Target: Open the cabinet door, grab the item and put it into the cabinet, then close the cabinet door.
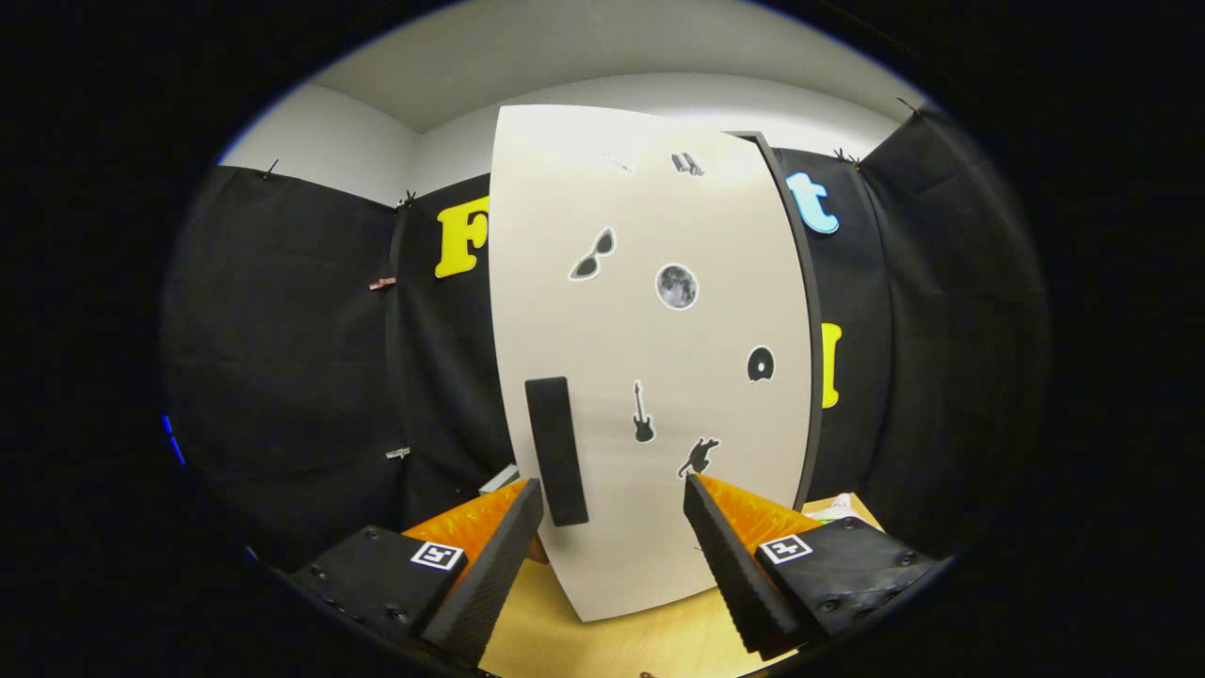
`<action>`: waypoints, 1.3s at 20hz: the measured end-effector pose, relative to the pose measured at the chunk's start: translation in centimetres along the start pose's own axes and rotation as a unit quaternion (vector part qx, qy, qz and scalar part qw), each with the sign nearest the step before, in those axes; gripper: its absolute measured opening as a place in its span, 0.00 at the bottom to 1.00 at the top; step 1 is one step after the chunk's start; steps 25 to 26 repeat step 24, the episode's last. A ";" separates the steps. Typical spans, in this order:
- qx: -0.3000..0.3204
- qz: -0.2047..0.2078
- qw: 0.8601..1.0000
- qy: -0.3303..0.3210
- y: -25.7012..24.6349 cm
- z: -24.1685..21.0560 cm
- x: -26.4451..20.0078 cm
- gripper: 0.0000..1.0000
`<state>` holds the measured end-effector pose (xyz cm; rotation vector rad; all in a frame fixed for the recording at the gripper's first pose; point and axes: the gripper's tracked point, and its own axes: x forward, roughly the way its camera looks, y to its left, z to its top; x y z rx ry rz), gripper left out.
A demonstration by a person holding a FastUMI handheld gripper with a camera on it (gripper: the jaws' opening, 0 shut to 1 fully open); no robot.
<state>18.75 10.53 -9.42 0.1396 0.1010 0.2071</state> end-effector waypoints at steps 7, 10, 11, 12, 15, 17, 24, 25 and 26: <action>-0.030 -0.058 0.998 -0.018 -3.0 1.1 -0.8 0.98; -0.017 -0.031 0.999 -0.015 -2.1 1.5 -1.1 0.98; -0.013 -0.016 1.000 -0.013 -1.3 1.5 -1.2 0.98; -0.012 -0.008 1.000 -0.012 -1.0 1.6 -1.3 0.98; -0.028 -0.002 1.000 -0.012 -1.0 1.9 -1.9 0.98; -0.037 -0.003 0.999 -0.013 -1.2 2.1 -2.2 0.98; -0.030 -0.014 0.999 -0.020 -1.4 2.1 -2.5 0.98; -0.030 -0.014 0.999 -0.020 -1.4 2.1 -2.5 0.98; -0.030 -0.014 0.999 -0.020 -1.4 2.1 -2.5 0.98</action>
